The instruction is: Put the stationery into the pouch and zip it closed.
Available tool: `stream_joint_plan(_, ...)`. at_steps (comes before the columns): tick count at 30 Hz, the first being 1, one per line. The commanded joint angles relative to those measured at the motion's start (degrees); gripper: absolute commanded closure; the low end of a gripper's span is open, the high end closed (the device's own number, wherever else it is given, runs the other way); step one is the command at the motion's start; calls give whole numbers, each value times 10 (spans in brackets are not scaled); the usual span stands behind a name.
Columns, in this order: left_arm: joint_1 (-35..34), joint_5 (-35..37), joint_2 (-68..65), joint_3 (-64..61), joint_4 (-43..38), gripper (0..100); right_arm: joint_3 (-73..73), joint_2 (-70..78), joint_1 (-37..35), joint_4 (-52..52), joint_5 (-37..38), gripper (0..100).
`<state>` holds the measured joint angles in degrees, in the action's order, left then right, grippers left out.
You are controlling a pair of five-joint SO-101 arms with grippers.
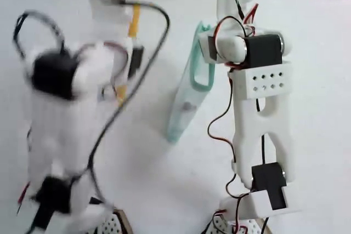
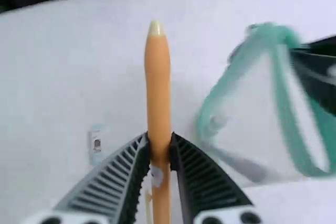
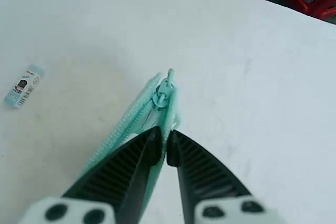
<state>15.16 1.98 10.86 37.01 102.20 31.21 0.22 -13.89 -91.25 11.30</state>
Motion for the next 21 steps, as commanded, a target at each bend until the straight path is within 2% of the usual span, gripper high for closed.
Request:
stream_joint_plan(1, 165, 24, 246, -73, -75, 970, -18, -4, 0, -4, -2, 980)
stream_joint_plan(3, 194, 27, 320, -150, -169, 969, -21, -4, 0, -4, -2, 980)
stream_joint_plan(9, 200, 63, 471, -521, -575, 968, -22, -4, 3, -4, -2, 980)
stream_joint_plan(12, 227, 69, 531, -670, -732, 968, -24, -4, 4, 0, -2, 980)
stream_joint_plan(16, 251, 70, 582, -785, -821, 968, -24, -3, 5, 1, -2, 980)
stream_joint_plan(21, 258, 73, 580, -852, -917, 968, -24, -4, 5, 4, -11, 980)
